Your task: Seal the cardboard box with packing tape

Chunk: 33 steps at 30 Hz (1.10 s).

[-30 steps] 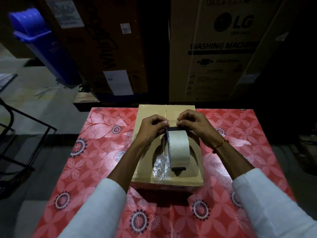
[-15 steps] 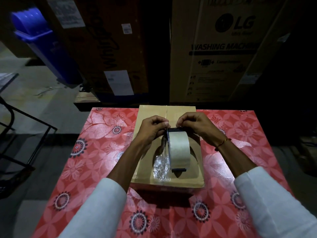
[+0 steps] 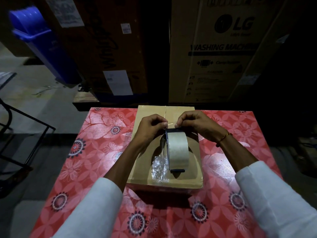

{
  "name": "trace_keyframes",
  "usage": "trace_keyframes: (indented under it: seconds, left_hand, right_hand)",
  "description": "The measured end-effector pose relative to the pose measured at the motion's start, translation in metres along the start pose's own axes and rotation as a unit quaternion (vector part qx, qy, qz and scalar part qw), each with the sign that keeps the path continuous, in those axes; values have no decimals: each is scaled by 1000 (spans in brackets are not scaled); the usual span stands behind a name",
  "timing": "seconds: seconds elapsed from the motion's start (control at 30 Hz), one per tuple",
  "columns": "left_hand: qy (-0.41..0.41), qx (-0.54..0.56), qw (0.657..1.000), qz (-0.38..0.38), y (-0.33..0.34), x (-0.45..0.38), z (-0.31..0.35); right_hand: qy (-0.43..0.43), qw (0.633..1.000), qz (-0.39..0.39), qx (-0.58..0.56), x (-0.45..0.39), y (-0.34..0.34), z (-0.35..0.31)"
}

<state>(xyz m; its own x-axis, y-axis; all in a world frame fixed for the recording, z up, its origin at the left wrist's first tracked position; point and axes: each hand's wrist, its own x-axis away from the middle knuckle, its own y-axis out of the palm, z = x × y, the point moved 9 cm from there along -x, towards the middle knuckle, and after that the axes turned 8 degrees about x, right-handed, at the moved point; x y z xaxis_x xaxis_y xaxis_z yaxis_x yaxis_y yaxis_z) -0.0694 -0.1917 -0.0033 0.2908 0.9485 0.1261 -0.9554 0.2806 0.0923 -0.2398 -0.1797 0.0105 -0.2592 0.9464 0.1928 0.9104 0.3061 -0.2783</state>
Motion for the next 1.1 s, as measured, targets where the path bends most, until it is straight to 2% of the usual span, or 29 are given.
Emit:
trace_keyframes:
  seconds: [0.2,0.53,0.87,1.1]
  left_hand:
    - [-1,0,1000,-22,1,-2,1]
    - [-8,2,1000,-14,-1,-3,-3]
    - [3,4,1000,-19,-1,-3,-3]
    - [-59,82,994,-32,-6,-5,-12]
  right_hand:
    - [-9,999,-32,9,-2,-1,-1]
    - [-6,997,-45,69,-10,-4,0]
    - [16,999,-40,33,-14,-9,6]
    - [17,999,-25,20,-11,-10,7]
